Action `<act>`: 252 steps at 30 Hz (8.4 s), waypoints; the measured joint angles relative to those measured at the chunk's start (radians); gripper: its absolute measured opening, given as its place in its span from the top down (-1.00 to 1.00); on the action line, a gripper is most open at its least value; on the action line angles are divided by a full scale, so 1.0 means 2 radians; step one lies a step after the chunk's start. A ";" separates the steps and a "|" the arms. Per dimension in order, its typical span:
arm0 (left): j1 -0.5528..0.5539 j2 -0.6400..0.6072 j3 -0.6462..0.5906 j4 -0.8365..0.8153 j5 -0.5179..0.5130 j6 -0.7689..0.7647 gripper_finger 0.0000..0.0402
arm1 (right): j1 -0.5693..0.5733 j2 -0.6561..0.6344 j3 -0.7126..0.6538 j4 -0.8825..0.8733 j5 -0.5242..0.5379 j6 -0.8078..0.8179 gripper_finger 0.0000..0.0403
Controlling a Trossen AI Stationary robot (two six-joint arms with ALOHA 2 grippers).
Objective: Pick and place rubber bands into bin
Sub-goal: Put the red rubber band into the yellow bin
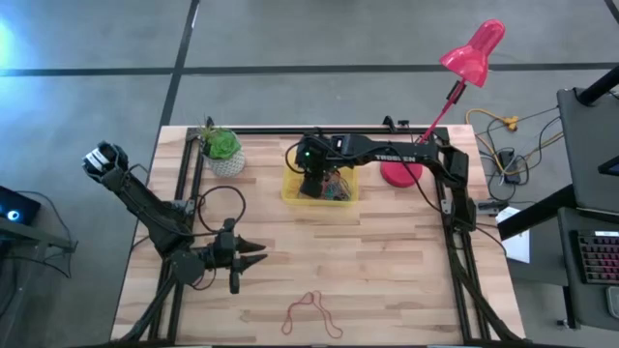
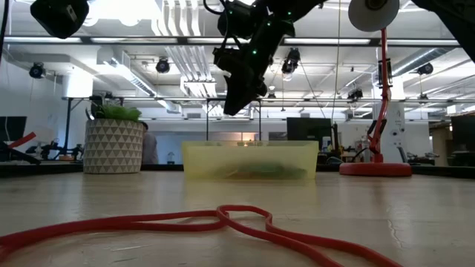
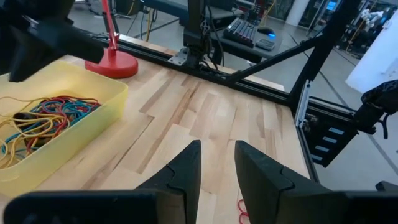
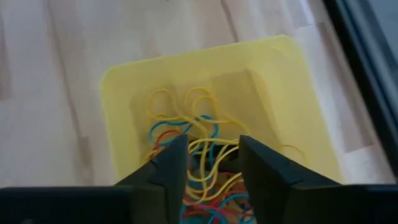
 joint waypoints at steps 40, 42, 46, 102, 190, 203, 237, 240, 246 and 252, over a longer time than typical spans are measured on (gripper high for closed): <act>0.000 0.000 -0.002 -0.008 0.000 0.019 0.59 | 0.262 -0.103 -0.014 -0.068 -0.055 0.133 0.19; 0.000 0.000 -0.002 -0.008 0.000 0.023 0.59 | 0.286 -0.103 -0.025 -0.063 -0.031 0.145 0.20; 0.000 0.000 -0.002 -0.008 0.001 0.032 0.59 | 0.324 -0.102 -0.055 -0.023 0.004 0.168 0.23; 0.006 0.054 0.000 0.040 0.004 0.013 0.59 | 0.349 0.053 -0.195 0.269 -0.018 0.120 0.40; 0.013 0.055 0.000 0.035 0.001 0.017 0.59 | 0.342 -0.087 -0.129 0.207 0.168 0.090 0.96; 0.013 0.055 0.000 0.035 0.001 0.018 0.59 | 0.271 -0.148 -0.129 0.201 0.212 0.005 0.96; 0.013 0.055 0.001 0.043 0.001 0.016 0.59 | 0.032 -0.156 -0.146 0.107 0.204 0.038 0.96; 0.013 0.055 0.001 0.043 0.001 0.016 0.59 | 0.027 -0.156 -0.147 0.099 0.204 0.052 0.96; 0.013 0.055 0.001 0.043 0.001 0.016 0.59 | 0.016 -0.156 -0.147 0.062 0.177 0.068 0.94; 0.013 0.055 0.001 0.043 0.001 0.016 0.59 | 0.013 -0.156 -0.151 0.045 0.163 0.077 0.71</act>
